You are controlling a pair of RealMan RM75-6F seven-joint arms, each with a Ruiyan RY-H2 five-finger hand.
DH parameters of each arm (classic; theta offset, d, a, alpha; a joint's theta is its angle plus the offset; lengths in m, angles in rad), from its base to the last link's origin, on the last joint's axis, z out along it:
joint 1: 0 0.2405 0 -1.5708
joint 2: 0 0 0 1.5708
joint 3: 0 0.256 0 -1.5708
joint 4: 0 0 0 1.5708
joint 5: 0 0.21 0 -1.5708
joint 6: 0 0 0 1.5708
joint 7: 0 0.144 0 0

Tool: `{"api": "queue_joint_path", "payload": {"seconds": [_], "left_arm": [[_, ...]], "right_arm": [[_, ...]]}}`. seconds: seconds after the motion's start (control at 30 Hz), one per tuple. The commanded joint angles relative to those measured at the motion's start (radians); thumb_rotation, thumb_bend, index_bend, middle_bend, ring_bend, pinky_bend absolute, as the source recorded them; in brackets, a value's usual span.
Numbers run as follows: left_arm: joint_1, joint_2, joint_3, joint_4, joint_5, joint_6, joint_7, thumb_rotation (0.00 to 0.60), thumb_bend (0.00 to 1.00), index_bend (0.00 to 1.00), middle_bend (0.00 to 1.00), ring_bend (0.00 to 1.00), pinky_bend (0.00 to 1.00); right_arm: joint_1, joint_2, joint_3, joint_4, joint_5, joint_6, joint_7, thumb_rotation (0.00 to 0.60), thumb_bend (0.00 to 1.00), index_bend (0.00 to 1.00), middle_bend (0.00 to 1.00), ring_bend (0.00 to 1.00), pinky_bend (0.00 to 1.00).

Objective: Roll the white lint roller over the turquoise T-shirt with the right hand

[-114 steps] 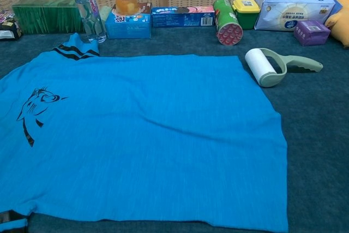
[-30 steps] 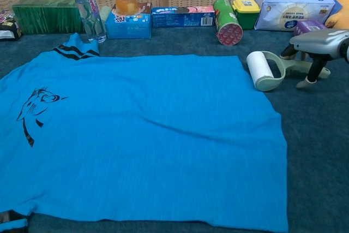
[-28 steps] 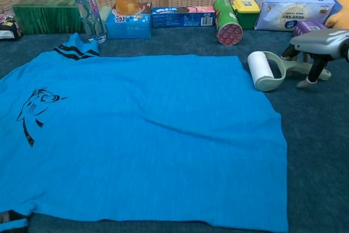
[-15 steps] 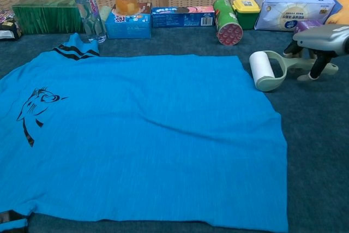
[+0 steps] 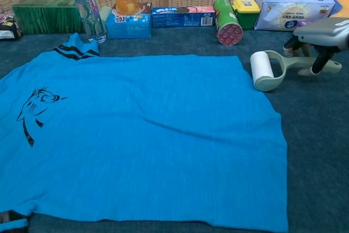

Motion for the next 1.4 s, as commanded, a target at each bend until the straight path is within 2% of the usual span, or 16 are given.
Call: {"api": "queue_joint_path", "payload": {"seconds": [0.03,0.3,0.43,0.57,0.67,0.83,0.97,1.2,1.4], "left_arm": [[-0.001,0.001,0.000,0.000,0.001,-0.001,-0.001,0.600,0.09,0.00,0.00,0.00,0.02],[-0.009,0.004,-0.005,0.001,0.004,-0.009,-0.003,0.600,0.09,0.00,0.00,0.00,0.02],[-0.012,0.006,-0.006,0.002,0.004,-0.013,-0.005,0.600,0.09,0.00,0.00,0.00,0.02],[-0.015,0.007,-0.008,0.004,0.001,-0.017,-0.010,0.600,0.09,0.00,0.00,0.00,0.02],[-0.016,0.008,-0.009,0.006,-0.001,-0.018,-0.014,0.600,0.09,0.00,0.00,0.00,0.02],[-0.018,0.010,-0.011,0.007,-0.006,-0.021,-0.020,0.600,0.09,0.00,0.00,0.00,0.02],[-0.020,0.012,-0.014,0.005,-0.009,-0.024,-0.023,0.600,0.09,0.00,0.00,0.00,0.02],[-0.023,0.011,-0.014,0.004,-0.012,-0.030,-0.023,0.600,0.09,0.00,0.00,0.00,0.02],[-0.024,0.006,-0.015,0.003,-0.012,-0.031,-0.022,0.600,0.09,0.00,0.00,0.00,0.02]], "right_arm": [[-0.001,0.004,-0.001,-0.004,-0.004,0.008,-0.003,0.600,0.39,0.45,0.56,0.64,0.65],[0.001,0.004,-0.006,-0.008,-0.009,0.014,-0.012,0.600,0.47,0.43,0.56,0.65,0.71],[0.005,0.008,-0.012,-0.012,-0.016,0.009,-0.019,0.600,0.59,0.39,0.50,0.60,0.74],[0.020,0.024,-0.023,-0.030,-0.024,-0.024,-0.020,0.600,0.63,0.33,0.47,0.54,0.72],[0.033,0.031,-0.026,-0.037,-0.023,-0.049,-0.032,0.600,0.73,0.34,0.57,0.62,0.79],[0.044,0.028,-0.025,-0.038,-0.030,-0.049,-0.034,0.600,0.78,0.40,0.69,0.75,0.96],[0.050,0.023,-0.032,-0.026,-0.045,-0.046,-0.032,0.600,0.79,0.44,0.73,0.79,1.00],[0.051,0.019,-0.047,-0.007,-0.087,-0.011,0.005,0.600,0.69,0.50,0.77,0.83,1.00],[0.058,0.019,-0.057,0.014,-0.130,0.023,0.073,0.600,0.36,0.56,0.77,0.83,1.00]]}}
